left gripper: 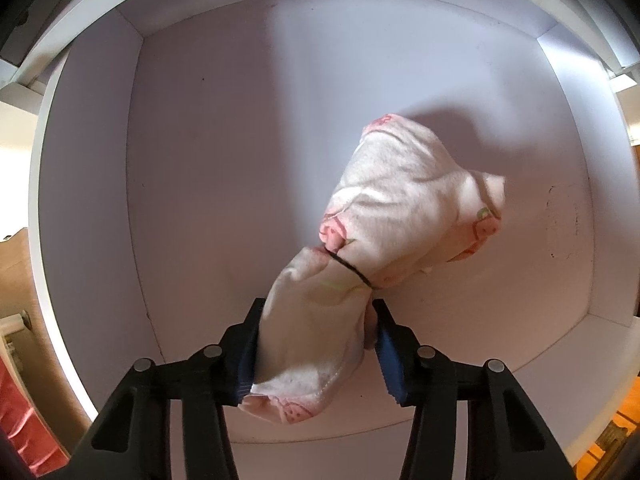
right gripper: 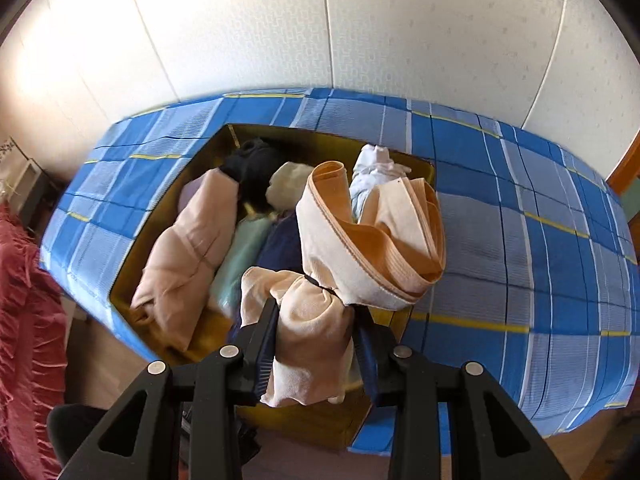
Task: Organize soft objects
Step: 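Lower the beige bundle into the gold tray and open the right tool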
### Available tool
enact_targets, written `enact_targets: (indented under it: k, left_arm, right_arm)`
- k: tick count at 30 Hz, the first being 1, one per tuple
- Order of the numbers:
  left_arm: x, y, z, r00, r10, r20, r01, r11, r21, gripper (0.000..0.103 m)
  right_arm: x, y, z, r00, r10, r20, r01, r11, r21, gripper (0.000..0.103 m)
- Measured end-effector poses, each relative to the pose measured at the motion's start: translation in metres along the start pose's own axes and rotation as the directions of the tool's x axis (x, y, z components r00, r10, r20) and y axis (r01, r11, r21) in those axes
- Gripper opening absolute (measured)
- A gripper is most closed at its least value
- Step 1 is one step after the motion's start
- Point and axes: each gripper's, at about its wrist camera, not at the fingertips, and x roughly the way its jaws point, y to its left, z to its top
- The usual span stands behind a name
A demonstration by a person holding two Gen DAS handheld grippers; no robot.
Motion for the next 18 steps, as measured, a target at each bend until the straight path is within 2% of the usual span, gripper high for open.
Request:
enact_targets:
  k: [9, 14, 18]
  left_arm:
    - [0.002, 0.002, 0.0, 1.0, -0.004, -0.003, 0.004, 1.0, -0.004, 0.051]
    - [0.001, 0.003, -0.002, 1.0, -0.002, -0.001, 0.002, 1.0, -0.002, 0.051]
    - [0.0, 0.003, -0.003, 1.0, -0.001, -0.001, 0.001, 1.0, -0.003, 0.051]
  right_arm:
    - [0.035, 0.01, 0.03, 0.999, -0.023, -0.043, 0.023, 0.999, -0.023, 0.035]
    - [0.051, 0.015, 0.033, 0.998, -0.005, -0.058, 0.004, 1.0, -0.012, 0.036]
    - [0.067, 0.027, 0.027, 0.996, -0.012, -0.087, 0.006, 0.997, -0.075, 0.039]
